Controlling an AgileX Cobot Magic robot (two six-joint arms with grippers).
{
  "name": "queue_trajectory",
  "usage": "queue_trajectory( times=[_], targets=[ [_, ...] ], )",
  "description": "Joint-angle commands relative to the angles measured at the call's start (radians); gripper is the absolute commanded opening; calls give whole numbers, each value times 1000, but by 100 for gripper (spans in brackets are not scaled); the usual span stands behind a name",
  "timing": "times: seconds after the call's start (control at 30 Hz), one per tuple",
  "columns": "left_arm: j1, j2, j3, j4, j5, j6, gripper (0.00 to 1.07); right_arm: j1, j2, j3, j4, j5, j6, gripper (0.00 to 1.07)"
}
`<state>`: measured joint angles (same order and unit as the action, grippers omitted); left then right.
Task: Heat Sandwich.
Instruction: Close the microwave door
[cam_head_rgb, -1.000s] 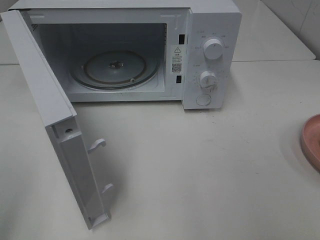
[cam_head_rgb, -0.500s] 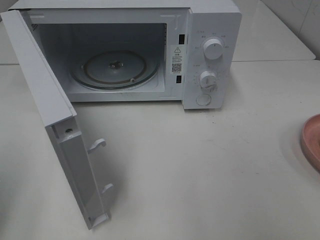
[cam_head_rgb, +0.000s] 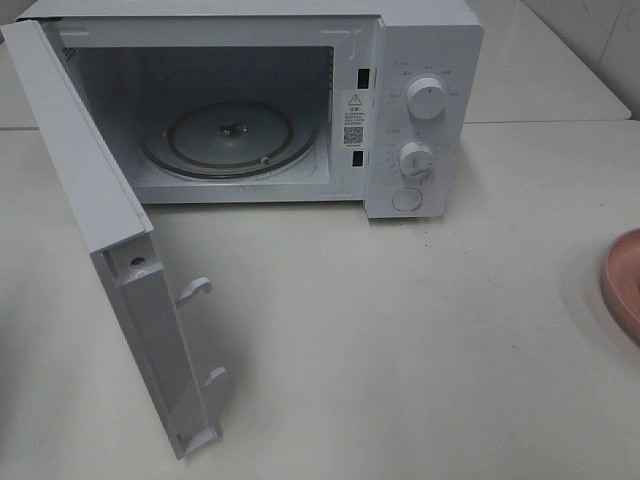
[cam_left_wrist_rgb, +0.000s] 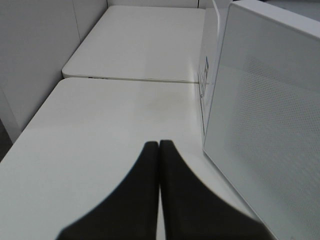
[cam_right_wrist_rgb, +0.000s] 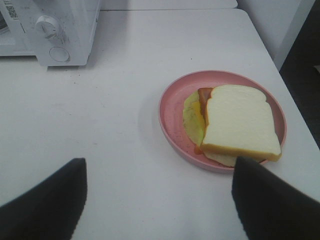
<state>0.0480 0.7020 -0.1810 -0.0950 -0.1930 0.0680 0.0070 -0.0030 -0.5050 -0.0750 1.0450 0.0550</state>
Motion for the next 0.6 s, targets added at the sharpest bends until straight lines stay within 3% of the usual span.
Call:
queue_trajectory(
  times=[0.03,0.17,0.23,0.4,0.43,0.53,0.6],
  targets=[
    [0,60,7,11,-135,-12,0,-7,-28,1,3,-6,-7,76],
    [0,134,7,60,-237,-68,0,-7,-28,1,3,-6,-7,76],
    [0,195,7,161,-312,-130,0,-7,-28,1,3,-6,-7,76],
    [0,260,7,289,-386,-208,0,-7,-28,1,3,-6,-7,76],
    [0,306,4,349,-436,-257,0,-7,-28,1,3,-6,-7,76],
    [0,412,-13,445,-525,-321,0,-7,-28,1,3,-6,-7,76],
    [0,432,-19,467,-543,-332,0,-7,-28,1,3,-6,-7,76]
  ],
)
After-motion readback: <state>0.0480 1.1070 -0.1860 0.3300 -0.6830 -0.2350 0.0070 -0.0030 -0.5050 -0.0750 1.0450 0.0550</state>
